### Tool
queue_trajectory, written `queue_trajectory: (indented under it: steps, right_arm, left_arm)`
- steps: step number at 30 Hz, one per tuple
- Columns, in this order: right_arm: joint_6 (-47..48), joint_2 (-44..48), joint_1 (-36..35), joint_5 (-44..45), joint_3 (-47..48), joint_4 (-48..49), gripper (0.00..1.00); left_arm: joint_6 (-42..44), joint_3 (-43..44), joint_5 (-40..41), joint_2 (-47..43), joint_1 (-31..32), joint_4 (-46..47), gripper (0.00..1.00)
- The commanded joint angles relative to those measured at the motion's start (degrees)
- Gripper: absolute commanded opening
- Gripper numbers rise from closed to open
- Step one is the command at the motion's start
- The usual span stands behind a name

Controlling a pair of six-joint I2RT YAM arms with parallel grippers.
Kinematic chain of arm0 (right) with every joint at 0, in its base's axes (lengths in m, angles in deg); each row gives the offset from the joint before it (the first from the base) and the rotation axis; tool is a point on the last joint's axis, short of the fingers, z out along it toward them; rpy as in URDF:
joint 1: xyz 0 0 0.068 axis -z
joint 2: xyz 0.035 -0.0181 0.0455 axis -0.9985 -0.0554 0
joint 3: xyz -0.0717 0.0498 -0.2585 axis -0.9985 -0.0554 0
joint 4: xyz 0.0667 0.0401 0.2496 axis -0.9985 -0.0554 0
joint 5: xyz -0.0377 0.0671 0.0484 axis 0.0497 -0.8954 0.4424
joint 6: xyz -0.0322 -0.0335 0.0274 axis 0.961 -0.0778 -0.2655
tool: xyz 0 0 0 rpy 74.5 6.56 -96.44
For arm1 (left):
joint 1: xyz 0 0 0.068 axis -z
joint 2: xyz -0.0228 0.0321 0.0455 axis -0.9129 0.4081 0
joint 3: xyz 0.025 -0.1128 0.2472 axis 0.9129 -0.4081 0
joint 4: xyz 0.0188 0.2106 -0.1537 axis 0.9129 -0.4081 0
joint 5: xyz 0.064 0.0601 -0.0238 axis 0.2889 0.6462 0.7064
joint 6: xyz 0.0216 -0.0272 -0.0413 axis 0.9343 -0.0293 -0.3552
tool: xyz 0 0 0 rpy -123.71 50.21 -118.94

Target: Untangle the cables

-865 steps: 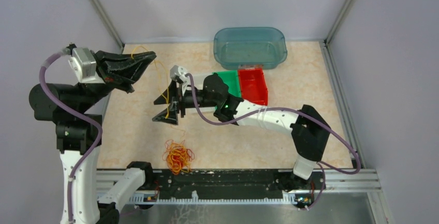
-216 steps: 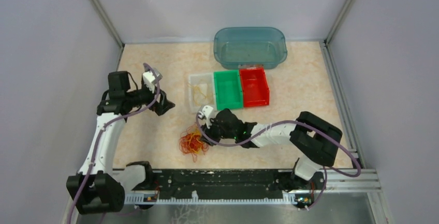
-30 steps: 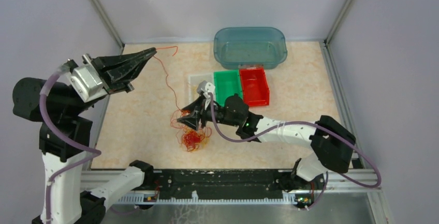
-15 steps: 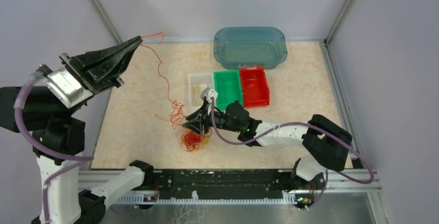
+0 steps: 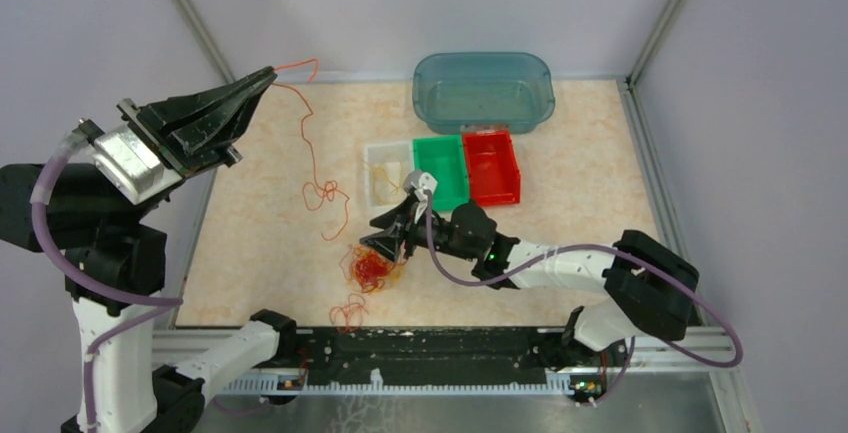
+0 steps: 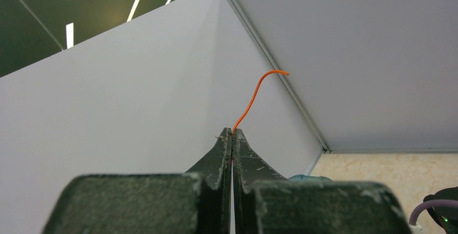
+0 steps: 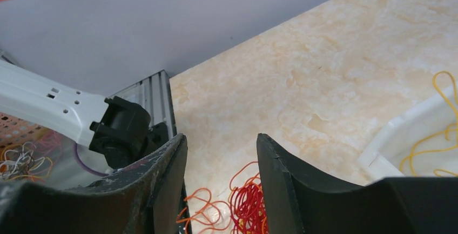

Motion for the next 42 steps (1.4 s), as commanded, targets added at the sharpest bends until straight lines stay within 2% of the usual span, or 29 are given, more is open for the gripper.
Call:
queue_trajectory:
  steps: [1,4,7,12,16,23,28,33,37,39,41,42]
  right_arm:
    - [1.9,5.0,0.3,2.3,0.1,0.8,0.52]
    - [3.3,6.5,0.5,3.0,0.2,-0.8,0.58]
    - [5.5,8.5,0.6,2.6,1.2,-1.7,0.7]
    - [10.9,12.6,1.0,2.6,8.1,-8.4,0.83]
    - [13.0,12.8,1.2,1.0,14.1,-9.7,0.87]
    - [11.4,6.6,1.2,-5.3,22.2,-7.9,0.85]
    - [7.7,2.1,1.3,-8.0,25.3,-4.9,0.79]
    - [8.5,-0.7,1.2,-5.8,27.7,-7.9,0.62]
    - [9.5,-0.3,1.3,-2.0,27.0,-8.4,0.37]
    - [10.1,0.1,1.2,-1.1,26.9,-9.3,0.39]
    - [10.6,0.8,1.3,0.2,26.7,-10.8,0.51]
    - [10.7,1.2,1.3,1.1,26.3,-11.2,0.54]
  left_arm:
    - [-1.0,1.3,0.3,0.2,0.1,1.7,0.0]
    - [-1.0,1.3,0.3,0.3,0.1,1.9,0.0]
    - [-1.2,0.8,0.1,0.2,0.1,1.9,0.0]
    - [-2.1,-2.2,-0.7,-0.6,0.2,1.9,0.0]
    - [-4.0,-6.6,-2.2,-1.5,0.2,1.9,0.0]
    - [-6.8,-11.0,-3.0,-2.2,0.1,3.0,0.0]
    - [-7.4,-12.3,-3.2,-2.5,0.2,3.7,0.0]
    - [-7.2,-12.6,-3.1,-3.0,0.2,3.8,0.0]
    - [-7.0,-12.7,-3.1,-3.4,0.2,3.7,0.0]
    - [-6.9,-12.9,-3.2,-3.6,0.2,3.6,0.0]
    - [-6.7,-13.0,-3.2,-3.7,0.1,3.6,0.0]
    - [-6.7,-13.1,-3.3,-3.8,0.2,3.6,0.0]
